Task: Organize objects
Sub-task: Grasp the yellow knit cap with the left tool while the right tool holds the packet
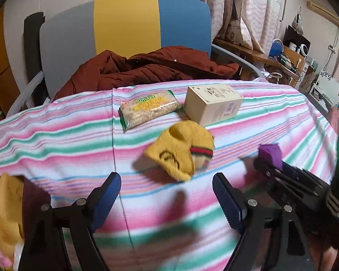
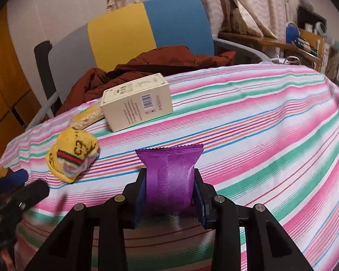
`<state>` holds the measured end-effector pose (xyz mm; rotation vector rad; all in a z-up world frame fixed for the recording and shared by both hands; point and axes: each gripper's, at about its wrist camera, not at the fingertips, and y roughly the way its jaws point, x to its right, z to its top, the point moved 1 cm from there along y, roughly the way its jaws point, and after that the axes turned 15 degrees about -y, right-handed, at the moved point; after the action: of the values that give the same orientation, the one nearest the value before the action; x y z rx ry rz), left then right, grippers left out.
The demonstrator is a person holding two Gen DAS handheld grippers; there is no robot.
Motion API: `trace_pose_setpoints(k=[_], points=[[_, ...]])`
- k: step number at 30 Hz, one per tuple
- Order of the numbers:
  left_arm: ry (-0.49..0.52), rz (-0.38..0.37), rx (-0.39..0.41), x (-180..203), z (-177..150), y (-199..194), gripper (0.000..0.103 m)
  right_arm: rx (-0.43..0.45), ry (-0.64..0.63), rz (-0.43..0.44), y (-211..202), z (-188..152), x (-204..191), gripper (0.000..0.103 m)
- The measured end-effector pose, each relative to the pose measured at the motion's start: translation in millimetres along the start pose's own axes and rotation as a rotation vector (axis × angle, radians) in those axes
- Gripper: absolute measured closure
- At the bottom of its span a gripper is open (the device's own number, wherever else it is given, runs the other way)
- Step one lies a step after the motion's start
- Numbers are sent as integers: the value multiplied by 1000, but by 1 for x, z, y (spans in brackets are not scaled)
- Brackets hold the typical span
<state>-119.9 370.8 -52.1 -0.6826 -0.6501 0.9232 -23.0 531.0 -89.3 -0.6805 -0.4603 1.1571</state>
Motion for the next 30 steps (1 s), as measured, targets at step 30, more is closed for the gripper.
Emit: trace_pose_setpoints(k=[30], points=[[1,7,84,9,-20,28,58,7,-44,-97,-4,0,-6,65]])
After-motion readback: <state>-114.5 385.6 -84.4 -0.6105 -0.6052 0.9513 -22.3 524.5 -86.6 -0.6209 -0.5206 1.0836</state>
